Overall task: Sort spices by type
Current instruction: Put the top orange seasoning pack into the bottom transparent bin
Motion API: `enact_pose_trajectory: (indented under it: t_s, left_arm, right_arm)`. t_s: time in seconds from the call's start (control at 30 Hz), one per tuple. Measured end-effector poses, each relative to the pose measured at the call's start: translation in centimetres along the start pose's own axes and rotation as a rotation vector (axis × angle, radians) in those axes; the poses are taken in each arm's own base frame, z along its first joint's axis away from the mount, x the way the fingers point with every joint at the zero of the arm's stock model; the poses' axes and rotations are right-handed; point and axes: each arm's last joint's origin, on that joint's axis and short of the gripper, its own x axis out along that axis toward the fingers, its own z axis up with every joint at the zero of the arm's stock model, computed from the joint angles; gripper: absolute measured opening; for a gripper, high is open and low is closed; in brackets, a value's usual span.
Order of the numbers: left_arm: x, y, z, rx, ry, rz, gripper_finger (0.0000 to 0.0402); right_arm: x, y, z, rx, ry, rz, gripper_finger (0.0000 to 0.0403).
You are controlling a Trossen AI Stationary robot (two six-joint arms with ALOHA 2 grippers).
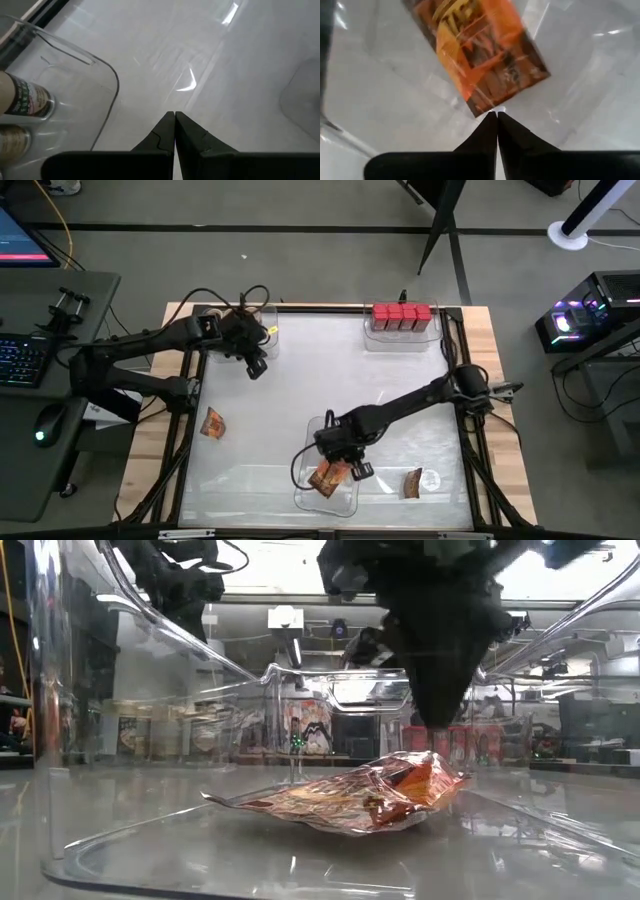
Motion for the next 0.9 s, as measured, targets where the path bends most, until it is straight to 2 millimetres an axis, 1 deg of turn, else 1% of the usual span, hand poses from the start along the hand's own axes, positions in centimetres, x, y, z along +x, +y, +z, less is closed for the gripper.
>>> enact_pose_trajectory:
  t_s: [0.03,0.2,0.37,0.47,0.53,0.6,0.67,0.73,0.8,0.9]
  left_arm:
    - [0.0,-0.1,0.0,-0.005,0.0,-0.003,0.0]
    - [0.0,-0.8,-0.2,-0.016,0.005,-0.023,0.0]
    - [-0.1,-1.5,-0.3,-0.001,0.019,-0.085,0.0]
    - [-0.1,-1.6,-0.4,0.013,0.019,-0.09,0.0]
    - [-0.1,-1.6,-0.4,0.014,0.019,-0.09,0.0]
    - [-0.1,-1.6,-0.4,0.014,0.019,-0.091,0.0]
    - [-0.1,-1.6,-0.3,0.014,0.018,-0.09,0.0]
    - [-0.1,-1.6,-0.3,0.017,0.015,-0.088,0.0]
    - [-0.1,-1.6,-0.3,0.022,0.011,-0.069,0.0]
    - [-0.1,-1.5,-0.3,0.033,0.005,-0.044,0.0]
  right_arm:
    - [0.3,0.0,0.0,-0.023,0.009,-0.009,0.0003]
    - [0.3,-0.1,0.1,-0.157,0.001,-0.002,0.0001]
    - [0.4,0.7,0.3,-0.422,-0.034,0.058,0.0001]
    - [0.5,0.7,0.6,-0.56,-0.062,0.046,0.0001]
    - [0.3,0.5,0.7,-0.603,-0.071,0.015,0.0001]
    - [0.0,0.1,0.8,-0.578,-0.058,-0.021,0.0001]
    - [-1.1,-0.2,1.1,-0.523,-0.08,-0.035,0.0001]
    - [-2.6,-0.5,1.6,-0.441,-0.114,-0.011,0.0]
    - [-4.0,-0.7,2.2,-0.324,-0.157,0.055,0.0]
    - [-5.7,-1.3,3.0,-0.052,-0.224,0.196,0.0]
